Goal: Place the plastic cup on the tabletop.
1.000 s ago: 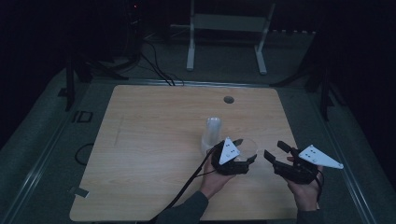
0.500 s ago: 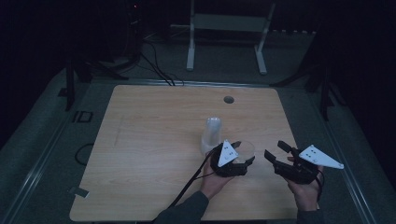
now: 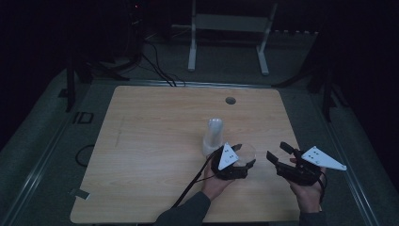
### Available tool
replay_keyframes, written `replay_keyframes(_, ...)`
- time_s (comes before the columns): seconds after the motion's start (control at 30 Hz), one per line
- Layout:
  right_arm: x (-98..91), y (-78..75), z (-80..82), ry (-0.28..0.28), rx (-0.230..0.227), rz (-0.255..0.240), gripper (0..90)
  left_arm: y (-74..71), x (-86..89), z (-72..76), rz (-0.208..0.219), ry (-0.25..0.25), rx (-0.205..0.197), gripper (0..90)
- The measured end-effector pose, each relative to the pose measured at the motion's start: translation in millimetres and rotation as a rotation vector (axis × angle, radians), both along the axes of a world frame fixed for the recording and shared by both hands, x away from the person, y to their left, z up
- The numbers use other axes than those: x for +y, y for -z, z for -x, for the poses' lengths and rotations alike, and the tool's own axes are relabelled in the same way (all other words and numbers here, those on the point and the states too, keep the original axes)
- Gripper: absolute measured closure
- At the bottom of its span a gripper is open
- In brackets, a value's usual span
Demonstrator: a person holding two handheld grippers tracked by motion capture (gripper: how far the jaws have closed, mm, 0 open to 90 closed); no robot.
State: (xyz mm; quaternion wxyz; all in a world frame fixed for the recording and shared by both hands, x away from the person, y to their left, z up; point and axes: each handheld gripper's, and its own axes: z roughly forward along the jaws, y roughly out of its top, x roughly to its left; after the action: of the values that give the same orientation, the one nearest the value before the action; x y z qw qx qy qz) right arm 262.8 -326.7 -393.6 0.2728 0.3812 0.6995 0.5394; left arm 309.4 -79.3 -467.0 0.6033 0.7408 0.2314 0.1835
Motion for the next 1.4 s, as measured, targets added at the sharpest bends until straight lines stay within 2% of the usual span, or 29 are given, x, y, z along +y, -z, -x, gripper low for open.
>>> replay_keyframes(0.53,-0.3,0.7,-0.6,0.000,0.003,-0.001,32.4,12.5,1.4,-1.3,0.001,0.009,0.017,29.0)
replay_keyframes(0.7,-0.2,0.5,-0.4,-0.001,0.002,0.000,32.4,17.2,1.8,-1.6,-0.008,0.006,0.031,28.9)
replay_keyframes(1.4,-1.6,-0.7,1.1,0.004,-0.004,0.000,32.4,24.8,0.8,-3.8,-0.051,-0.011,0.039,28.0)
